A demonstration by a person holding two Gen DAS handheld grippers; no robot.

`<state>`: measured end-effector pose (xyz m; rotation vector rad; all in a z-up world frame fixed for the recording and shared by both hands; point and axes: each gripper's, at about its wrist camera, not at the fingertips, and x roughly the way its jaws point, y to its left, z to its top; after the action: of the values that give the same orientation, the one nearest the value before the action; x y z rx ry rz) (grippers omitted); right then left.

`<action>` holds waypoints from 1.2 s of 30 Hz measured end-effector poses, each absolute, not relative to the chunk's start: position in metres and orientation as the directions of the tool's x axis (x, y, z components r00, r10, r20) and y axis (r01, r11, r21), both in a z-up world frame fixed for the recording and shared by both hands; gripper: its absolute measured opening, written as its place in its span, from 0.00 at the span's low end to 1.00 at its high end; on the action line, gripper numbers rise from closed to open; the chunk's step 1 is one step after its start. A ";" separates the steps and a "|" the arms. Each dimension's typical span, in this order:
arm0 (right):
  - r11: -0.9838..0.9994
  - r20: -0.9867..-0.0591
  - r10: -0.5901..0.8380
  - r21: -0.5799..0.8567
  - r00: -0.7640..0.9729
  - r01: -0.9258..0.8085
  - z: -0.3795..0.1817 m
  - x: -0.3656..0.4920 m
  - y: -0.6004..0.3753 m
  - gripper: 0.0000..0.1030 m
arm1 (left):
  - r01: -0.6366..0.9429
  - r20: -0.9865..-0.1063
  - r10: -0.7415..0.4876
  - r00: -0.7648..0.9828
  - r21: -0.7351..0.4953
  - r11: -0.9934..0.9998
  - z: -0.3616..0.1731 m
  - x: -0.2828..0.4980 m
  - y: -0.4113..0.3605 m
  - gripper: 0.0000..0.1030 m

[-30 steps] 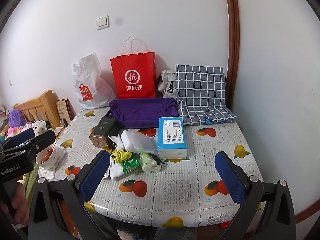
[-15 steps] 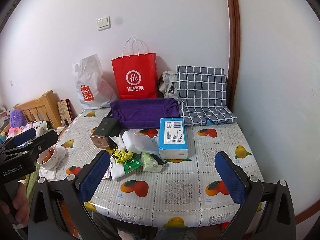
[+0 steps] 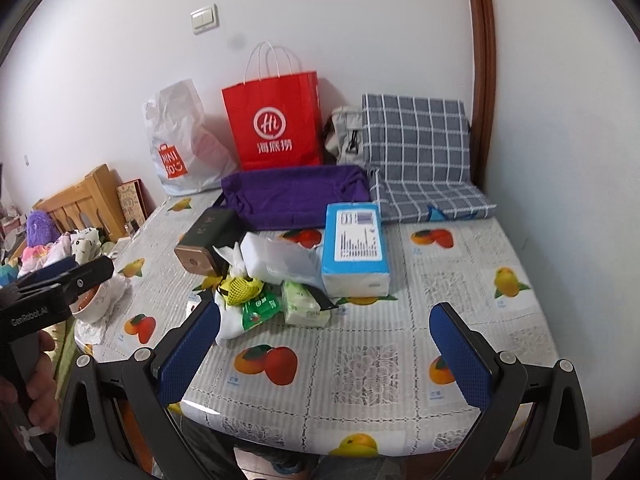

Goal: Organize soft objects
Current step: 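Grasp the orange-print sachet with the left gripper while the right gripper grasps the green tissue pack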

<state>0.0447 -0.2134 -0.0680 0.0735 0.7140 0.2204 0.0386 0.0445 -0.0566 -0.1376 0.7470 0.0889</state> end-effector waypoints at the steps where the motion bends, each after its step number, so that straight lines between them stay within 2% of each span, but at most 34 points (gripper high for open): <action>1: 0.973 -0.641 0.232 0.148 0.731 -0.179 -0.072 0.047 -0.214 1.00 | -0.139 -0.693 0.038 0.720 -0.091 0.986 -0.064 0.043 0.047 0.97; 10: 0.966 -0.693 0.257 0.159 0.673 -0.205 -0.121 0.081 -0.203 0.97 | -0.152 -0.775 0.030 0.632 -0.087 0.984 -0.126 0.073 0.061 0.97; 25: 0.964 -0.793 0.261 0.186 0.550 -0.189 -0.185 0.122 -0.193 0.95 | -0.097 -0.844 -0.116 0.524 -0.194 0.976 -0.207 0.116 0.054 0.97; 28: 0.963 -0.800 0.263 0.186 0.539 -0.194 -0.191 0.127 -0.191 0.95 | -0.082 -0.851 -0.124 0.510 -0.191 0.978 -0.216 0.122 0.051 0.91; 31: 0.962 -0.809 0.266 0.191 0.524 -0.194 -0.196 0.134 -0.189 0.95 | -0.061 -0.848 -0.083 0.523 -0.134 0.989 -0.217 0.125 0.044 0.89; 33: 0.960 -0.810 0.273 0.198 0.518 -0.196 -0.199 0.138 -0.188 0.95 | -0.057 -0.844 -0.067 0.533 -0.115 0.992 -0.216 0.126 0.041 0.70; 36: 0.954 -0.812 0.294 0.220 0.505 -0.201 -0.204 0.144 -0.184 0.95 | -0.047 -0.840 -0.097 0.534 -0.144 0.988 -0.213 0.128 0.045 0.54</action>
<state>0.1444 -0.1844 -0.2037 0.1013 0.9979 0.2993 0.1277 0.0451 -0.2125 -0.1559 1.0083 -0.0301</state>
